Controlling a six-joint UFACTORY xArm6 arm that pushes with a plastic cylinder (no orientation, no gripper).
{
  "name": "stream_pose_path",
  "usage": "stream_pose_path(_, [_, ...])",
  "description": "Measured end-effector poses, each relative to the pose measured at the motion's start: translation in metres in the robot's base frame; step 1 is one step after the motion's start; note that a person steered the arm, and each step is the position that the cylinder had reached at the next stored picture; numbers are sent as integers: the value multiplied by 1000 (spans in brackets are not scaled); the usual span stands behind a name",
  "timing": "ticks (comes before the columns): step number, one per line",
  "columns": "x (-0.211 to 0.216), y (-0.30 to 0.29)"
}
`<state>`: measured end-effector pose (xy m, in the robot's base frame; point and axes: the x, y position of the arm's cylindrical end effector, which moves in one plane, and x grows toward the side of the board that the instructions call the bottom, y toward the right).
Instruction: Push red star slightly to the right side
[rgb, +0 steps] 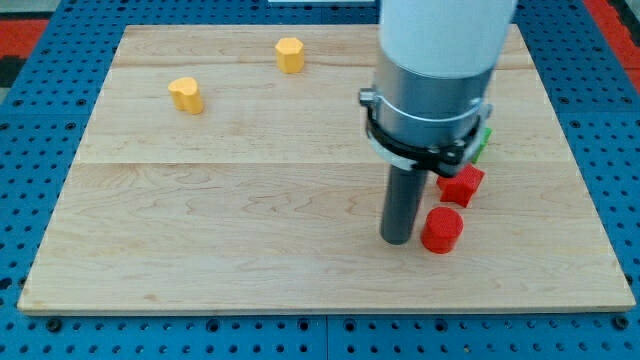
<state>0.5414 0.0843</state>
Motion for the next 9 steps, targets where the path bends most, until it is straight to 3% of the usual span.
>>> stream_pose_path(1, [-1, 55])
stream_pose_path(2, [0, 71])
stream_pose_path(3, [-2, 6])
stream_pose_path(4, [-35, -5])
stream_pose_path(5, [-63, 20])
stream_pose_path(7, [-64, 39])
stream_pose_path(8, [-110, -9])
stream_pose_path(9, [-152, -16])
